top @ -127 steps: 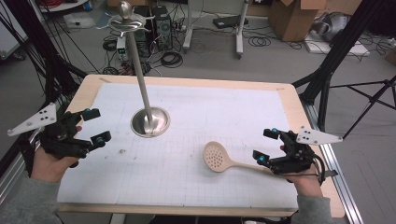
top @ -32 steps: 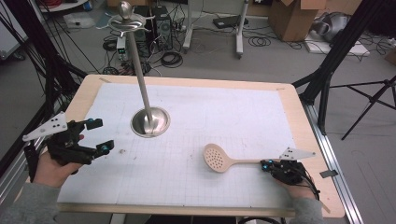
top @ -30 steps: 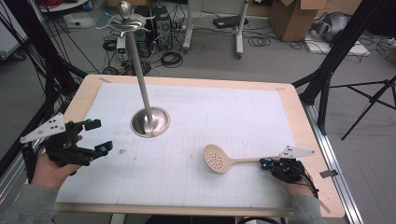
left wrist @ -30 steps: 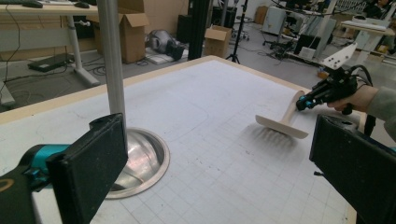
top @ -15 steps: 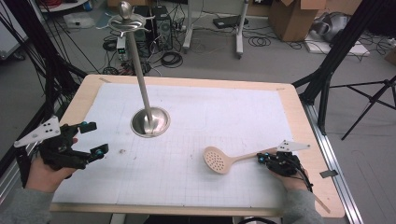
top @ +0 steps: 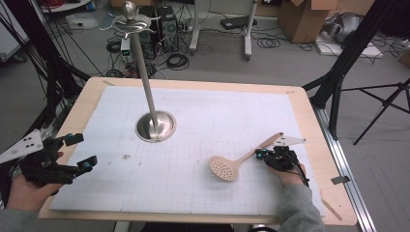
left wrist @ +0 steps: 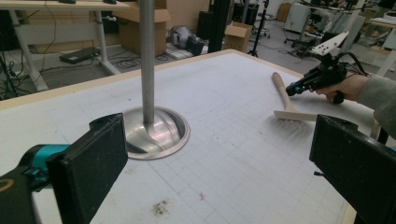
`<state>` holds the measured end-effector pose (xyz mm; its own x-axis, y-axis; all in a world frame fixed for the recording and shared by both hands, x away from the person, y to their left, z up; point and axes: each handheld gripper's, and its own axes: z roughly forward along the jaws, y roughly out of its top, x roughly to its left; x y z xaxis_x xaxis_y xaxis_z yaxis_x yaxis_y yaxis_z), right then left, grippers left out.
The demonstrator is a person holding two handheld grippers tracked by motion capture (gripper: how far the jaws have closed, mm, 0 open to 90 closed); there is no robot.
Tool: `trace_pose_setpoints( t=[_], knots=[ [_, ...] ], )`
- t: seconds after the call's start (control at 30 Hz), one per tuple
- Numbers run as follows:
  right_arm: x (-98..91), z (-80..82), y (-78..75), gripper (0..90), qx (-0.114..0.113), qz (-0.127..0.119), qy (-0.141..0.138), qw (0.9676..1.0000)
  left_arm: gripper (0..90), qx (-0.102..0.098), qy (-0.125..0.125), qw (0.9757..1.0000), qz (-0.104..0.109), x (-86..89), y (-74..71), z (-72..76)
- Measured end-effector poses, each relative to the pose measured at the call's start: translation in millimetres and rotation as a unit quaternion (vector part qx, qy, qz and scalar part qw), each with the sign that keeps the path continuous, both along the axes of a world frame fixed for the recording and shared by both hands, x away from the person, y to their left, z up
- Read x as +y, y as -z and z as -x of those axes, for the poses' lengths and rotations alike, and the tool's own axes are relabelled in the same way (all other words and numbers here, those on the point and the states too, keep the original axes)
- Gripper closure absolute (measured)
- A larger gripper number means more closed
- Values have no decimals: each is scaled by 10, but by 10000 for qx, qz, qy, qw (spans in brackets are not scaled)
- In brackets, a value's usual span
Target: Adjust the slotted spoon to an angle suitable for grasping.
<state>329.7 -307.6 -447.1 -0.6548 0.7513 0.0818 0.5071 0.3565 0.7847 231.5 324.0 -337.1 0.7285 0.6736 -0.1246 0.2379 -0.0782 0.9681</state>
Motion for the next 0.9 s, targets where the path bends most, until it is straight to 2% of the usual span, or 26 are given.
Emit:
trace_pose_setpoints(
  t=[0.43,0.9],
  knots=[
    [186,-161,3,900,-12,-40,-139,9999,47,29,-184,9998,-24,131,21,128],
    [445,-303,7,900,-29,-32,-486,9988,47,78,-329,9994,-115,227,56,237]
  ],
)
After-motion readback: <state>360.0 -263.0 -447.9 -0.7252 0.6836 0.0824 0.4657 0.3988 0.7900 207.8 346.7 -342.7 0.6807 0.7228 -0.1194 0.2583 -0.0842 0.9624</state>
